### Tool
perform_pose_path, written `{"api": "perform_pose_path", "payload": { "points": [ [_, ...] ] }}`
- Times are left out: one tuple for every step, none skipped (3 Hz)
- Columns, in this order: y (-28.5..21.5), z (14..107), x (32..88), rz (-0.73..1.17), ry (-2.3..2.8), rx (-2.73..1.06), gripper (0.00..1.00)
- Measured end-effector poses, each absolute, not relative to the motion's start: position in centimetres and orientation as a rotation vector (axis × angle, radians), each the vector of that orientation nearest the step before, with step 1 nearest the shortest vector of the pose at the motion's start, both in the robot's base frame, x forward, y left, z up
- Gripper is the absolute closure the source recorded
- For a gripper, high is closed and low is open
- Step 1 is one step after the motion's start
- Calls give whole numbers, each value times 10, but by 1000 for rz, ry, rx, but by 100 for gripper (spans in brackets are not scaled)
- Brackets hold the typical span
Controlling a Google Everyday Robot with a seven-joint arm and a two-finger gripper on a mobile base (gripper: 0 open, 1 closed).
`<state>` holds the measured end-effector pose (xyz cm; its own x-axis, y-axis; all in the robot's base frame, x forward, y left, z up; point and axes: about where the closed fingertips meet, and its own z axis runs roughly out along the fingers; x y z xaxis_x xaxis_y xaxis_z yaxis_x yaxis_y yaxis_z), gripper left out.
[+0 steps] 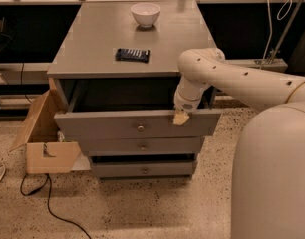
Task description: Open top drawer
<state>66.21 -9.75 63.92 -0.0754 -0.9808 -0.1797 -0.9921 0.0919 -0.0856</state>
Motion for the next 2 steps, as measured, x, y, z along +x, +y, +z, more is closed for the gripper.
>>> {"api": "perform_pose_path", "payload": {
  "points": [
    [-98, 641, 662, 87, 2171, -1995, 97],
    [-98, 641, 662, 87, 2171, -1995, 74]
  ]
}}
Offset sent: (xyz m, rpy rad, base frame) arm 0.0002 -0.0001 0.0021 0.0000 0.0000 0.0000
